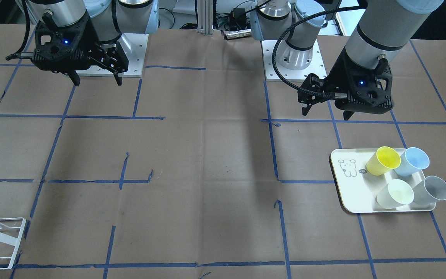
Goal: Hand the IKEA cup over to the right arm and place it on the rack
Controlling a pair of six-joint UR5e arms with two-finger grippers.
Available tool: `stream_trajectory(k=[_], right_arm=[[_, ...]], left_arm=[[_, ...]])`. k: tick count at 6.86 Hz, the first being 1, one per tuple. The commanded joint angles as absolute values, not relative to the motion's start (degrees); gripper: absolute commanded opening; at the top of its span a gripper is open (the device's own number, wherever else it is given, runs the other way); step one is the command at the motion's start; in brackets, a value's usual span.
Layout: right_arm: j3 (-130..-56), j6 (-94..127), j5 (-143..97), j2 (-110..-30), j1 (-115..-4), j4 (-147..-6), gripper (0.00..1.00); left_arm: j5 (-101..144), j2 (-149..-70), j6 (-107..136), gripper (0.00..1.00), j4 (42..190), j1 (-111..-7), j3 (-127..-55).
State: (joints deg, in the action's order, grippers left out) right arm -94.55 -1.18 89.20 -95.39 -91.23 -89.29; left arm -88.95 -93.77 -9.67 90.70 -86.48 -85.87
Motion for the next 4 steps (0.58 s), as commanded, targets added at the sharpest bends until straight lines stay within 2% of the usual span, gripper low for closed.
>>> stream_trajectory(k=[1, 4], right_arm=[[-94.4, -1.06, 89.3, -95.54, -91.23, -89.3, 1.0], [-93.96, -1.14, 89.3, -95.62, -91.23, -89.82, 1.0]], left_arm=[[-88.95, -93.87, -9.67, 1.0, 90.7, -86.48, -85.87], [-88.95, -94.04, -9.67, 1.0, 90.62, -86.48, -85.87]])
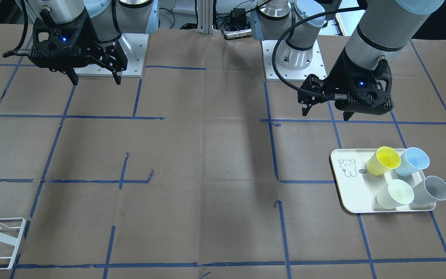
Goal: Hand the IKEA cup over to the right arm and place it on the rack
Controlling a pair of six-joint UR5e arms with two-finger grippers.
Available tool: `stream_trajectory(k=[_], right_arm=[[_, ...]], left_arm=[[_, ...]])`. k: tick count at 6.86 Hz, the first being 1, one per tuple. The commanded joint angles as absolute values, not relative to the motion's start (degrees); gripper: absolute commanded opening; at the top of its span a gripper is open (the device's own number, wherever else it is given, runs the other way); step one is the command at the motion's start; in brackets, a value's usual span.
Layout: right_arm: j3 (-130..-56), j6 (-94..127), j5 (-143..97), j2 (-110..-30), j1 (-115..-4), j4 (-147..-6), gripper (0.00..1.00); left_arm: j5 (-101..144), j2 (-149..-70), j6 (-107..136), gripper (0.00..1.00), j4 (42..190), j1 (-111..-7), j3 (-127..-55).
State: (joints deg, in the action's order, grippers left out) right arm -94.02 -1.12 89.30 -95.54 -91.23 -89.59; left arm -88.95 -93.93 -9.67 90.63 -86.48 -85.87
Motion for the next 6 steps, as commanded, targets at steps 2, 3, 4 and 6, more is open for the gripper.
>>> stream_trajectory(k=[2, 3, 4, 6], right_arm=[[-93.96, -1.49, 89.47, -95.54, -91.23, -89.82, 1.0], [-93.96, -1.15, 89.47, -95.62, -91.23, -89.82, 1.0], [-93.96, -1.14, 89.39, -95.62, -91.23, -89.82, 1.0], [-93.96, -1.05, 89.38, -95.54, -91.32, -89.82, 1.0]], left_arm=[[-88.95, -94.39, -9.67, 1.0, 90.53, -86.48, -85.87], [-88.95, -94.39, -9.67, 1.0, 90.53, -86.48, -85.78], [-88.95, -94.31, -9.67, 1.0, 90.53, -86.48, -85.78], [-88.95, -94.04, -9.67, 1.0, 90.53, -86.4, -85.78]])
